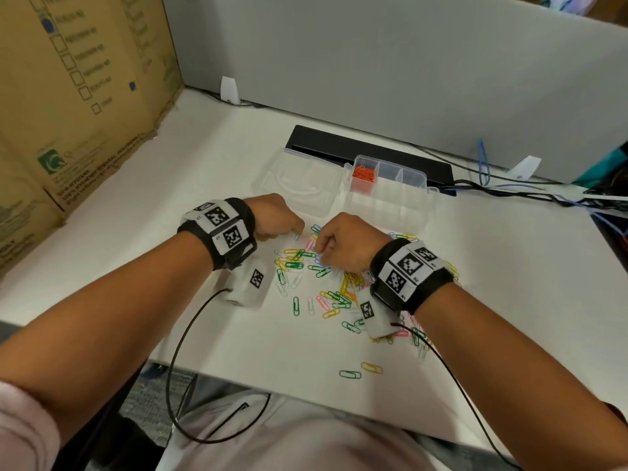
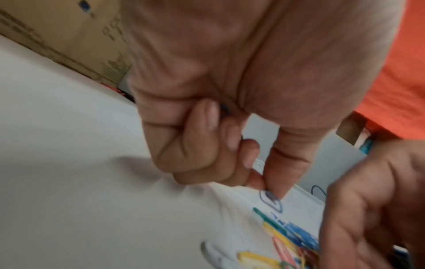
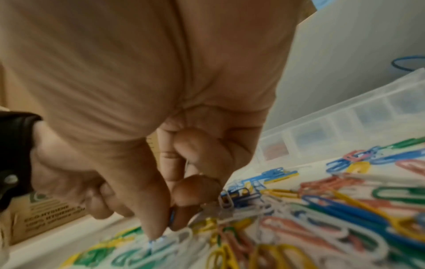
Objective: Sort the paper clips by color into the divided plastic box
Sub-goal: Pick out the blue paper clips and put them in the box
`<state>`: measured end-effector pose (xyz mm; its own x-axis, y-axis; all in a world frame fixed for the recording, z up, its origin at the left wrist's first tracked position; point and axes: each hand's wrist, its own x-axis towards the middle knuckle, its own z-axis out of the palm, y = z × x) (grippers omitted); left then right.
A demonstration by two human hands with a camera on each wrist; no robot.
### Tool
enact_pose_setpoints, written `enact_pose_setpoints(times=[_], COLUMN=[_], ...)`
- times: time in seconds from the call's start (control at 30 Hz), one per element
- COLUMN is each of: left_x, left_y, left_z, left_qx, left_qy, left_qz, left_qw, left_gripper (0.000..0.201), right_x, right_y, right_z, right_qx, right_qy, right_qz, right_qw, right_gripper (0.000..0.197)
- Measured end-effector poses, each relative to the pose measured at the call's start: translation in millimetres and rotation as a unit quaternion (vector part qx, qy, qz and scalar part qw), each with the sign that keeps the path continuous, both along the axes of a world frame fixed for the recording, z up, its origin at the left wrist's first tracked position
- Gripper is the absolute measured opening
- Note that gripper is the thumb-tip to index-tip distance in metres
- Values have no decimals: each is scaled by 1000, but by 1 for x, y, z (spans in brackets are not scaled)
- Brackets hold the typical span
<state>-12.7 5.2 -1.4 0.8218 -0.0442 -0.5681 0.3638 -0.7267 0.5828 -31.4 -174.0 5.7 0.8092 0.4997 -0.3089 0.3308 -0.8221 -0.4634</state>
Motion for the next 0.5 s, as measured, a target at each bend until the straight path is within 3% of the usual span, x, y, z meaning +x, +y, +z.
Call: enact_pose_setpoints(times=[0.23, 0.37, 0.5], left_x=[-11, -15, -16], left_y=[9, 4, -9], left_z=[7, -2, -1], left_qx=[-228, -299, -292], left_qy=[22, 48, 63], left_qz=[133, 148, 152], left_qw=[964, 942, 942], left_gripper=[12, 13, 12], right_x=[-3, -9, -11], right_y=[5, 10, 5], right_z=[-4, -1, -2], right_qx=[-64, -100, -72], right_qy=[-2, -4, -14], right_qz=[-9, 13, 6], right_qw=[998, 995, 997], right_gripper=[5, 7, 13])
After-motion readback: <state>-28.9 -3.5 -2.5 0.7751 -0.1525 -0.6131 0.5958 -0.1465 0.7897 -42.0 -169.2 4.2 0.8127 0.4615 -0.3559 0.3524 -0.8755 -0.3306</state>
